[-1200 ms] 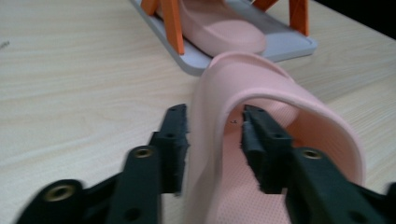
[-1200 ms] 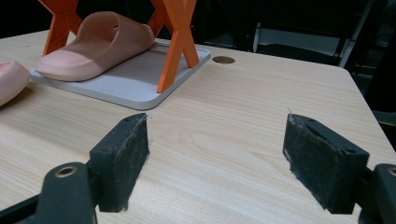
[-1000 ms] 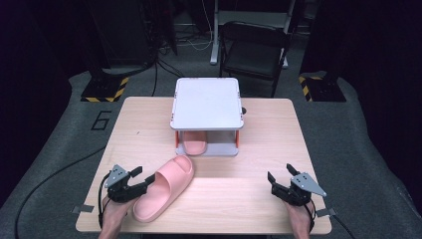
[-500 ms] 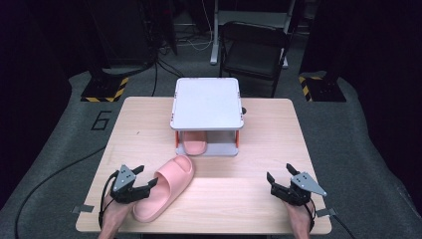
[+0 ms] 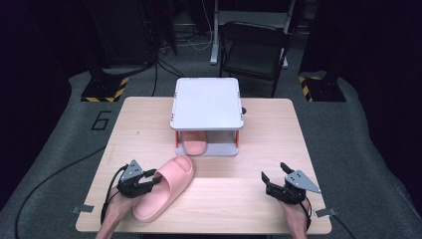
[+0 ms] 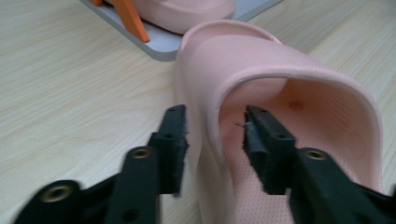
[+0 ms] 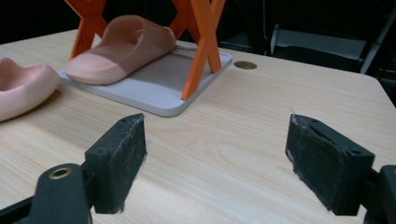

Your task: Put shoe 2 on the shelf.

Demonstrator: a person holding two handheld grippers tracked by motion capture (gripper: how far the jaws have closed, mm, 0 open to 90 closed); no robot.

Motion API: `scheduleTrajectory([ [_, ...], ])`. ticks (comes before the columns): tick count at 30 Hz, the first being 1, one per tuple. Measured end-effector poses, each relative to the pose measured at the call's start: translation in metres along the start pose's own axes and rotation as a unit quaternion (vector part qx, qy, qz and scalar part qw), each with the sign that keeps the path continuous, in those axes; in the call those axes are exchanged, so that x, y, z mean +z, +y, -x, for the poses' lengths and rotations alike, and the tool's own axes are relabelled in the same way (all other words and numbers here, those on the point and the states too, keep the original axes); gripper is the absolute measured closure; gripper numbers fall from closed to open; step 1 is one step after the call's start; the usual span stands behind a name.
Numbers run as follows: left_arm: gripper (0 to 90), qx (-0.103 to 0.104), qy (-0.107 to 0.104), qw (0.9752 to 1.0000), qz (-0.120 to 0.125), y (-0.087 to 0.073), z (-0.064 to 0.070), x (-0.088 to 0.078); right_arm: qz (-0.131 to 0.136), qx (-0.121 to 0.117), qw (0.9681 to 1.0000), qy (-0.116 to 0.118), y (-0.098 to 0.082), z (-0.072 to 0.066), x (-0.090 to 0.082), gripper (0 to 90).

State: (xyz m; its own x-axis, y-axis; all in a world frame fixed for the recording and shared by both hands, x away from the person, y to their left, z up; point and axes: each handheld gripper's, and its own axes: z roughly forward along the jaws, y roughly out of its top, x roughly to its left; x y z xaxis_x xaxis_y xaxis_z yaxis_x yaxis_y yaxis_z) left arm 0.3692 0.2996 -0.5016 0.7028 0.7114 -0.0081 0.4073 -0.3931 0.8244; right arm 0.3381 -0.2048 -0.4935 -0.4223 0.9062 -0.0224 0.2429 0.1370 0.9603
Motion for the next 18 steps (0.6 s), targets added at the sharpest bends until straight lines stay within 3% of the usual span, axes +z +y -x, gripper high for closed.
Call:
scheduleTrajectory([
  [4,75.2,0.009,0.015,0.9998,-0.009,0.002,0.0,0.006,0.014,0.0,0.9998,0.016,0.014,-0.004,0.001,21.5],
  [9,81.3,-0.005,0.018,0.9998,0.001,0.003,0.0,0.006,0.019,-0.006,0.9993,0.033,0.039,-0.008,0.008,23.4],
  [10,81.3,-0.009,0.018,0.9998,0.007,0.005,0.001,0.007,0.022,-0.005,0.9991,0.036,0.046,-0.01,0.011,23.4],
  [14,82.7,0.009,0.017,0.9998,0.0,0.013,0.009,0.008,0.035,-0.003,0.9975,0.061,0.08,-0.015,0.031,23.8],
  [16,82.8,0.015,0.013,0.9998,0.002,0.02,0.017,0.01,0.038,-0.016,0.9965,0.072,0.106,-0.02,0.05,24.2],
  [18,82.9,0.017,0.01,0.9998,0.005,0.025,0.022,0.013,0.038,-0.019,0.9964,0.073,0.112,-0.021,0.056,24.5],
])
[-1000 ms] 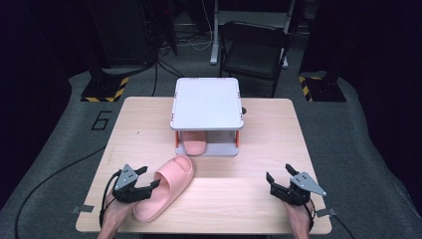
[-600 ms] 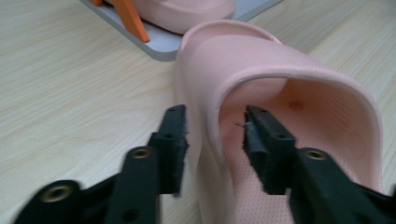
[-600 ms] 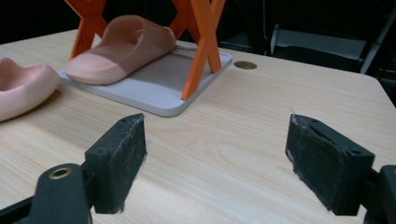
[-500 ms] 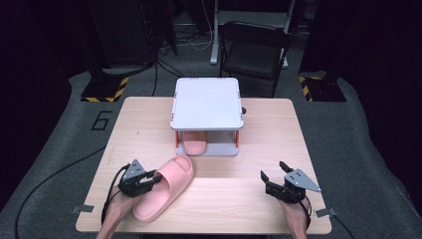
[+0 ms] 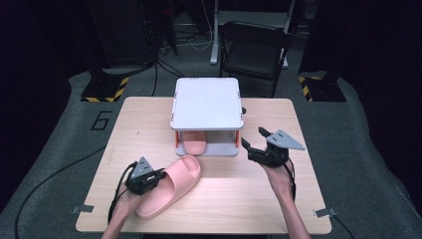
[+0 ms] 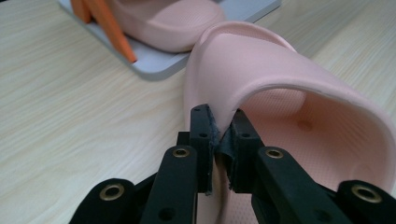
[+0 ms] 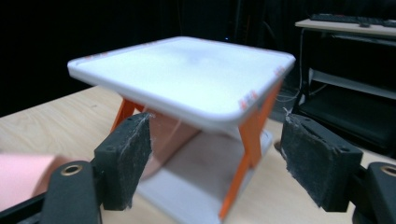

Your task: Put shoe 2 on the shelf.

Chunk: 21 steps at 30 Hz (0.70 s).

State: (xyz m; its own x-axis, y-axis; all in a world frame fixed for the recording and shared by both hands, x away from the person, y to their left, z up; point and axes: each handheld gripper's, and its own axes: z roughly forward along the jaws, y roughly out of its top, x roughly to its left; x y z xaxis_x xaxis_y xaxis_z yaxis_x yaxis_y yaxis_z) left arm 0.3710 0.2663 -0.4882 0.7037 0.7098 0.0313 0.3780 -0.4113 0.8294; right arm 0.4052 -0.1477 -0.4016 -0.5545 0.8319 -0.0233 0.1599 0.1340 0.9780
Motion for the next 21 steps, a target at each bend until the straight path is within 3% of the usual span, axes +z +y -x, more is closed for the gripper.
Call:
scheduleTrajectory([
  [1,83.5,0.004,-0.006,1.0,0.006,0.007,0.006,0.004,-0.005,-0.011,0.9999,0.007,0.015,-0.001,0.018,25.1],
  [3,84.4,0.001,-0.011,0.9999,0.012,0.011,0.01,0.007,-0.006,-0.018,0.9998,0.012,0.02,-0.001,0.026,25.5],
  [4,84.4,-0.002,-0.019,0.9996,0.021,0.019,0.016,0.013,-0.014,-0.021,0.9995,0.02,0.027,-0.001,0.042,26.0],
  [6,84.4,-0.001,-0.02,0.9995,0.023,0.025,0.021,0.019,-0.019,-0.024,0.9993,0.021,0.029,0.0,0.048,26.5],
  [7,84.4,-0.005,-0.017,0.9995,0.027,0.032,0.028,0.027,-0.031,-0.02,0.9989,0.029,0.033,0.0,0.062,26.6],
  [8,84.4,-0.005,-0.017,0.9995,0.027,0.032,0.028,0.027,-0.031,-0.02,0.9989,0.029,0.033,0.0,0.062,26.6],
  [9,84.4,-0.01,-0.014,0.9993,0.033,0.039,0.034,0.037,-0.032,-0.015,0.9988,0.033,0.033,0.001,0.072,26.3],
  [11,84.4,-0.009,-0.015,0.9992,0.036,0.043,0.036,0.043,-0.036,-0.011,0.9987,0.035,0.033,0.002,0.074,26.0],
  [13,84.4,-0.02,-0.005,0.999,0.04,0.052,0.041,0.055,-0.035,0.004,0.9985,0.042,0.03,0.006,0.082,26.1],
  [15,84.4,-0.036,0.014,0.9982,0.047,0.059,0.042,0.066,-0.043,0.005,0.9981,0.043,0.027,0.008,0.086,26.2],
  [16,84.3,-0.058,0.02,0.997,0.046,0.064,0.042,0.074,-0.05,0.001,0.9979,0.041,0.024,0.009,0.089,26.2],
  [17,84.4,-0.058,0.02,0.997,0.046,0.064,0.042,0.074,-0.05,0.001,0.9979,0.041,0.024,0.009,0.089,26.2],
  [18,84.4,-0.088,0.024,0.9946,0.05,0.068,0.042,0.085,-0.048,0.002,0.9979,0.043,0.024,0.01,0.089,27.1],
  [21,84.4,-0.111,0.039,0.9918,0.051,0.071,0.044,0.097,-0.046,-0.013,0.998,0.042,0.024,0.011,0.09,28.1],
])
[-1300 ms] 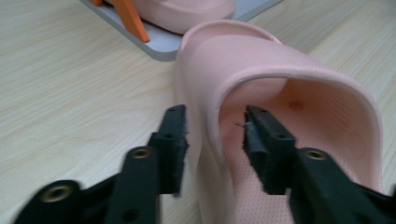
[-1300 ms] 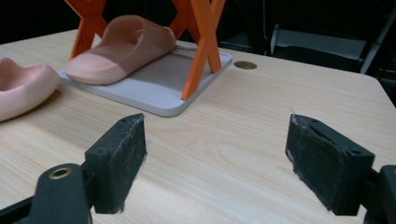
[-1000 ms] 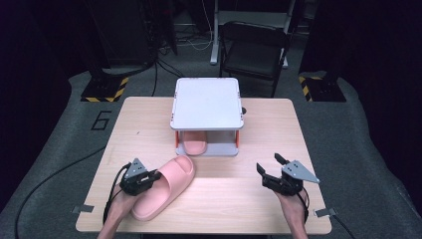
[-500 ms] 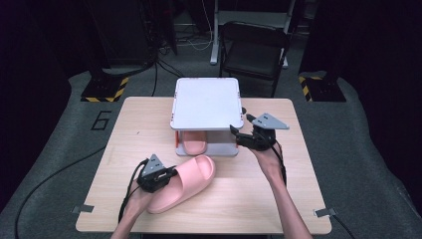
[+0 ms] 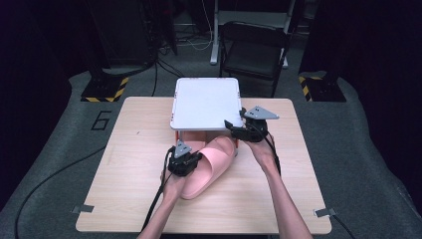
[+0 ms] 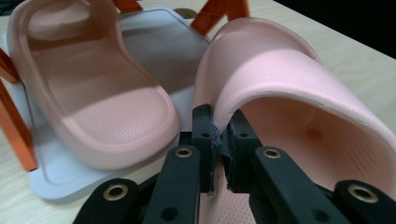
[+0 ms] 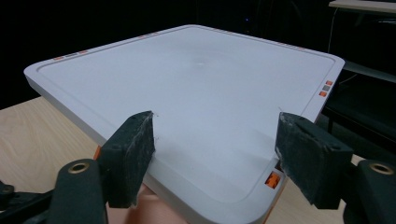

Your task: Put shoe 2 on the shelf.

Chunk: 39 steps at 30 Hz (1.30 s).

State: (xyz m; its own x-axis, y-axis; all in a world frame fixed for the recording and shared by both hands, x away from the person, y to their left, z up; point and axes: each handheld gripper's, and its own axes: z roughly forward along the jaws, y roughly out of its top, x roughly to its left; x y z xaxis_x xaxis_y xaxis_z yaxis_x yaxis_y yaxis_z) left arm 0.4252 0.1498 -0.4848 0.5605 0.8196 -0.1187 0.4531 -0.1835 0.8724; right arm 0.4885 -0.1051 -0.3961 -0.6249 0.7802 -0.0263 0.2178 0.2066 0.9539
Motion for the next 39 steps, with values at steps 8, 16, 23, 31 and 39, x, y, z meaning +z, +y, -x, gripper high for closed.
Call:
scheduleTrajectory([
  [8,84.3,-0.021,0.04,0.999,-0.006,0.008,0.011,0.025,0.002,0.007,1.0,-0.001,-0.002,0.004,0.003,28.4],
  [16,84.5,-0.046,0.076,0.996,-0.015,0.007,0.012,0.038,-0.008,-0.002,0.9999,-0.006,0.0,0.004,0.001,28.6],
  [23,83.8,-0.08,0.091,0.9927,-0.007,0.012,0.015,0.047,-0.013,-0.019,0.9996,-0.014,0.004,0.0,0.001,30.8],
  [31,61.8,0.013,0.069,0.9969,0.035,0.018,0.02,0.036,-0.009,-0.008,0.9999,-0.009,0.003,0.002,0.003,30.7],
  [39,78.0,-0.032,0.094,0.9939,0.046,0.018,0.016,0.032,-0.012,-0.012,0.9997,-0.016,0.004,0.001,0.003,30.8],
])
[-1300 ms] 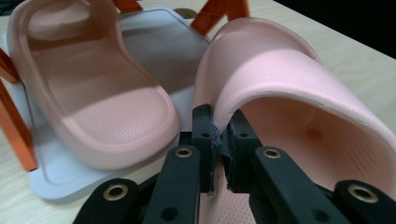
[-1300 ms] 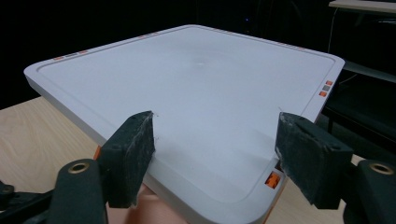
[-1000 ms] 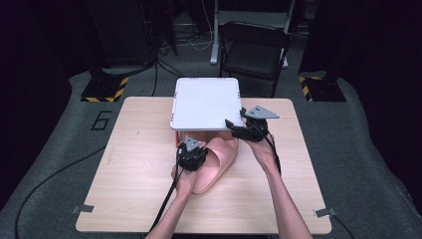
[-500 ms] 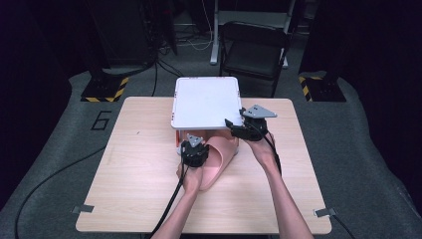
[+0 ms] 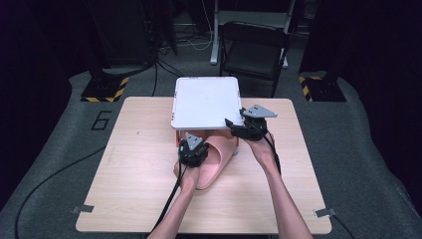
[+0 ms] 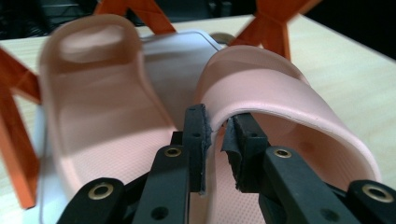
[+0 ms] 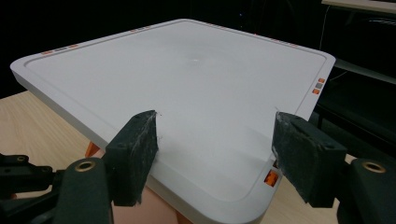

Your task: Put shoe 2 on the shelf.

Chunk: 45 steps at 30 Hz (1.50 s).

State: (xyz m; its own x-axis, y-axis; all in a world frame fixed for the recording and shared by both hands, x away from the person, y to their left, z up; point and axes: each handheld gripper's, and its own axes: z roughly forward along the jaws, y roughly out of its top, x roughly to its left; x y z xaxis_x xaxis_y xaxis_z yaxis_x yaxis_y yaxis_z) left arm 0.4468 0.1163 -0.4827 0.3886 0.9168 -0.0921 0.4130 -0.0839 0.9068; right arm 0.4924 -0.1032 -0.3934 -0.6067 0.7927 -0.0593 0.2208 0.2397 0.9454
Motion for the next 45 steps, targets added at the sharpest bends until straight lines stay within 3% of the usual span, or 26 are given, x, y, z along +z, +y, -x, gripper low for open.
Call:
scheduleTrajectory([
  [5,78.1,-0.017,0.015,0.9997,0.01,0.004,-0.001,0.002,0.0,-0.001,1.0,0.0,0.0,0.0,0.0,30.8],
  [6,77.0,-0.031,0.011,0.9994,0.012,0.003,0.0,0.005,0.001,-0.001,1.0,0.0,0.0,-0.001,0.0,30.8],
  [7,75.9,-0.031,0.011,0.9994,0.012,0.003,0.0,0.005,0.001,-0.002,1.0,-0.001,0.0,-0.001,0.0,30.8],
  [10,68.0,-0.019,-0.016,0.9997,0.003,-0.001,0.004,0.012,0.002,-0.002,1.0,-0.002,0.0,-0.001,0.0,30.8],
  [16,60.4,0.004,-0.038,0.9993,-0.004,-0.001,-0.001,0.005,0.001,-0.004,1.0,-0.001,0.0,-0.001,-0.001,30.7],
  [17,60.4,0.008,-0.041,0.9991,-0.004,-0.001,-0.004,0.003,0.0,-0.004,1.0,-0.002,0.0,-0.001,-0.001,30.7],
  [20,60.6,-0.005,-0.048,0.9988,-0.003,0.0,-0.009,-0.001,0.0,-0.011,0.9999,-0.002,0.001,-0.001,-0.001,30.7],
  [25,64.5,0.009,-0.061,0.9979,0.018,0.001,-0.013,-0.004,-0.003,-0.013,0.9999,-0.001,0.001,-0.001,-0.001,30.7],
  [29,72.5,0.012,-0.068,0.9976,0.004,0.002,-0.011,0.003,-0.005,-0.015,0.9999,-0.006,0.001,-0.002,-0.001,30.7],
  [31,71.2,0.009,-0.075,0.9972,0.002,0.0,-0.01,0.002,-0.006,-0.016,0.9998,-0.004,0.001,-0.002,-0.002,30.7],
  [32,71.2,0.016,-0.077,0.9969,0.0,-0.001,-0.009,0.002,-0.005,-0.017,0.9998,-0.003,0.001,-0.002,-0.002,30.7],
  [34,66.8,0.036,-0.065,0.9973,-0.005,-0.003,-0.006,0.005,-0.003,-0.013,0.9999,-0.003,0.001,-0.002,0.0,30.7],
  [35,66.8,0.035,-0.063,0.9974,-0.005,-0.004,-0.006,0.006,-0.003,-0.013,0.9999,-0.003,0.001,-0.002,0.0,30.7],
  [37,76.5,0.028,-0.056,0.998,-0.005,-0.004,-0.007,0.009,-0.003,-0.011,0.9999,-0.006,0.001,-0.002,0.0,30.8],
  [39,78.6,0.018,-0.039,0.9991,-0.001,-0.003,-0.008,0.011,-0.005,-0.014,0.9999,-0.003,0.001,-0.001,-0.001,30.8],
  [40,80.8,0.007,-0.02,0.9998,0.006,-0.003,-0.008,0.011,-0.002,-0.011,0.9999,-0.004,0.001,-0.001,-0.001,30.7],
  [41,81.0,-0.008,-0.015,0.9998,0.01,-0.003,-0.008,0.012,-0.002,-0.01,0.9999,-0.004,0.001,-0.001,-0.001,30.7],
  [45,75.1,-0.018,-0.014,0.9997,0.012,-0.004,-0.006,0.016,-0.004,-0.012,0.9999,-0.005,0.001,-0.002,-0.001,30.8],
])
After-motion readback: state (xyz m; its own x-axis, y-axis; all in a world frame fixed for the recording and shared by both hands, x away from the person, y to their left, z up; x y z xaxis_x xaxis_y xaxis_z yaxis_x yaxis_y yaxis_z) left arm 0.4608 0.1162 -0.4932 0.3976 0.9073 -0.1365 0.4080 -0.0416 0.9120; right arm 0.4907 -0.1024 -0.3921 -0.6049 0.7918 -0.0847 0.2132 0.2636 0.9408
